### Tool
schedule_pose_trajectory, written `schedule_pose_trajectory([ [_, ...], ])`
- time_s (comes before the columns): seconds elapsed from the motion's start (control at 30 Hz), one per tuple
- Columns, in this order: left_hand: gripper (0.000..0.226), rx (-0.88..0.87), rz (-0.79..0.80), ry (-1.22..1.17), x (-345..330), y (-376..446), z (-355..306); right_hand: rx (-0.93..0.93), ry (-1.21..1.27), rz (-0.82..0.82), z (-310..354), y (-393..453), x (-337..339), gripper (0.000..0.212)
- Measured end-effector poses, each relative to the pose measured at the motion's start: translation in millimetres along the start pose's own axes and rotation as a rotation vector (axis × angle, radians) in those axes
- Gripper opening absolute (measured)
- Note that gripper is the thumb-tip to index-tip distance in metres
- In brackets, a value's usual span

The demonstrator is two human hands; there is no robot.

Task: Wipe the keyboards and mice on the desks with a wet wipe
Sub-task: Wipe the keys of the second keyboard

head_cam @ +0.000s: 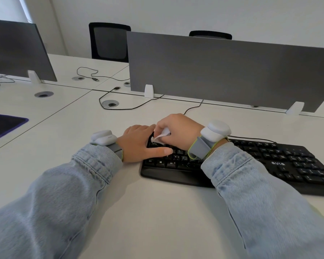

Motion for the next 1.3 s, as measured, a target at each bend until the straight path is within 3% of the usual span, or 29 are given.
schedule_pose_trajectory([
  [0.1,0.132,0.066,0.057,0.016,-2,-4,2,-0.054,-0.063,0.058,-13,-5,8,0.011],
  [0.2,0.152,0.102,0.087,0.019,0,-9,-3,-0.109,-0.159,0.038,-28,-9,22,0.013],
  [0.33,0.137,0.073,0.099,0.010,-4,-5,-4,-0.069,-0.100,-0.085,-24,-7,32,0.010],
  [0.4,0.127,0.028,0.082,0.007,-6,-3,-4,-0.038,-0.032,-0.063,-16,-7,23,0.009],
  [0.6,0.140,0.093,0.127,-0.010,-4,-10,-8,-0.144,-0.102,0.056,-37,-12,14,0.016],
  [0.7,0.147,0.071,0.117,-0.008,-4,-8,-10,-0.164,-0.127,-0.016,-40,-13,27,0.014],
  [0.8,0.136,0.041,0.109,0.018,-9,-4,-7,-0.109,-0.102,-0.103,-28,-10,30,0.014],
  [0.9,0.117,-0.016,0.053,0.008,-4,-3,-15,-0.085,-0.057,-0.052,-21,-7,14,0.016],
  [1.07,0.143,0.055,0.112,0.019,-3,-10,-18,-0.129,-0.135,-0.055,-33,-7,16,0.017],
  [1.2,0.113,-0.032,0.042,0.024,-4,-4,-18,-0.089,-0.098,-0.070,-22,-6,16,0.016],
  [1.3,0.120,-0.047,0.031,0.047,-4,-3,-19,-0.093,-0.102,-0.008,-21,-8,7,0.022],
])
Point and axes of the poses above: each hand's wrist, its own y-axis towards the middle knuckle, its own x-axis out of the back of the hand, z = x × y, the point moved 10 cm from there along y, towards the middle knuckle, and after that the axes turned 1 degree about -x, right-handed, at the moved point
